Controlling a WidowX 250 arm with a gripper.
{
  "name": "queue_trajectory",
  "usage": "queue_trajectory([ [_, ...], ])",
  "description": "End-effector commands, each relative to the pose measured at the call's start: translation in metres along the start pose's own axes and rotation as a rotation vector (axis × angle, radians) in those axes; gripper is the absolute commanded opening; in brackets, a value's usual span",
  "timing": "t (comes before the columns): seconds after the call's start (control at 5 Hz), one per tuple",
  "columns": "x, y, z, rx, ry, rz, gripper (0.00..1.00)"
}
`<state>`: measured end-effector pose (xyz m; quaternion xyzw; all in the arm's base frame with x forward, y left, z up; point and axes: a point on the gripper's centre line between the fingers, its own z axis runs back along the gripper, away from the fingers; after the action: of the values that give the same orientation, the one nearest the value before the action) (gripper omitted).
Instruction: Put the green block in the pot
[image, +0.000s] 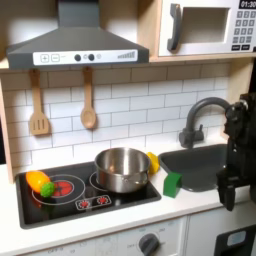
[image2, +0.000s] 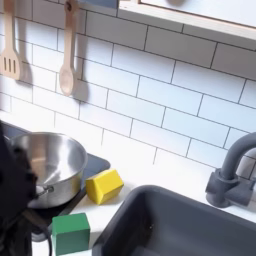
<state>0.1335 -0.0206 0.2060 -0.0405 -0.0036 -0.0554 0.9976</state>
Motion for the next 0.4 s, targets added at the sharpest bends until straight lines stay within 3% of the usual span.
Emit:
queue_trajectory([
  [0.0, 0.017, 0.010, -0.005, 0.020, -0.032, -0.017, 1.00],
  [0.2, 0.028, 0.017, -0.008, 0.001, -0.057, 0.032, 1.00],
])
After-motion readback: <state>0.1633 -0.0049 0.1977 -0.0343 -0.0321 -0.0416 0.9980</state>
